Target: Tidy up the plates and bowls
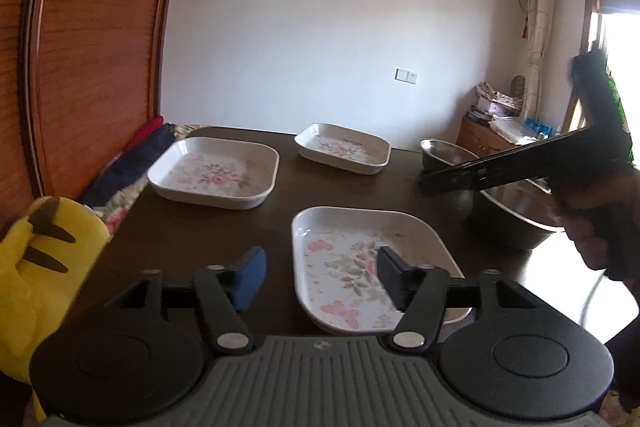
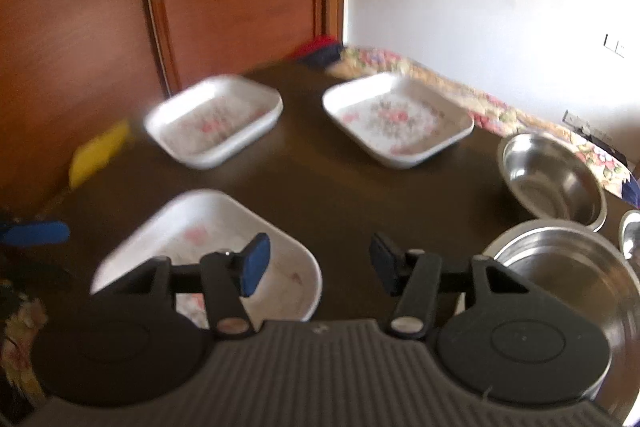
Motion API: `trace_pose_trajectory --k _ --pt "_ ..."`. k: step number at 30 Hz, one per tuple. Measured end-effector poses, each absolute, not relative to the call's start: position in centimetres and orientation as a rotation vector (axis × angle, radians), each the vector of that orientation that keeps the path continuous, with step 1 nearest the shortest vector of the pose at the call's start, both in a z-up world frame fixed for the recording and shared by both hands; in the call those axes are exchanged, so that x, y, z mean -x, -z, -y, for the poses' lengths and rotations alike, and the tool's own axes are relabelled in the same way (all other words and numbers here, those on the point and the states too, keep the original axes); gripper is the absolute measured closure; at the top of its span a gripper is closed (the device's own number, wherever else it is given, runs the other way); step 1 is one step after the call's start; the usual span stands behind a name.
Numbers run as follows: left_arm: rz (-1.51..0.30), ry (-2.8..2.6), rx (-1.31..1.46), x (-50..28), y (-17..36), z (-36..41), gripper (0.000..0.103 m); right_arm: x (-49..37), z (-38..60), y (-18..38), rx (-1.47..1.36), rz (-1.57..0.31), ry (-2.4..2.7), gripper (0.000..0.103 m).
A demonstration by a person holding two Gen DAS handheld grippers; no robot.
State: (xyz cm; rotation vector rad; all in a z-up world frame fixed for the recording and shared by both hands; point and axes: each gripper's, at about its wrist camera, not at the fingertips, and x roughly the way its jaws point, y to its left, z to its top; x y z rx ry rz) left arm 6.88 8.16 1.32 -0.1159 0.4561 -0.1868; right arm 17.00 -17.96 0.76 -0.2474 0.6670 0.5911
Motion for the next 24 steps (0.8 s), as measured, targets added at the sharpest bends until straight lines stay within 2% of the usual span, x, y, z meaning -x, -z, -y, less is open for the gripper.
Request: trace_pose_trajectory --k 2,5,7,11,14,24 --pt "-0.447 0.172 0.098 -6.7 -1.3 -8.2 0.001 -15.8 18.5 -1.5 0.228 -0.623 -0.604 0.046" --pt "-0.443 0.160 0.072 -6.6 -1.5 -7.9 0.000 -14.1 18.9 -2.1 0.215 -0.575 -0.609 0.038" --pt "-0.442 0.160 0.061 -6.5 -1.6 -7.7 0.000 -13.1 19.1 -2.3 0.200 -0.556 -0.610 0.025" --pt "-0.437 0.143 0.035 -6.2 -1.7 -7.4 0.000 -11.6 19.8 -2.4 0.176 -0.516 -0.601 0.014" --pt "-0.464 0.125 0.002 -6.4 -1.7 -7.0 0.000 -10.6 20.3 -2.5 0.171 -0.487 -0.582 0.000" --pt "-0.506 0.138 0.006 -6.9 -2.7 -6.3 0.000 -8.7 22.3 -3.2 0.150 -0.451 -0.532 0.000"
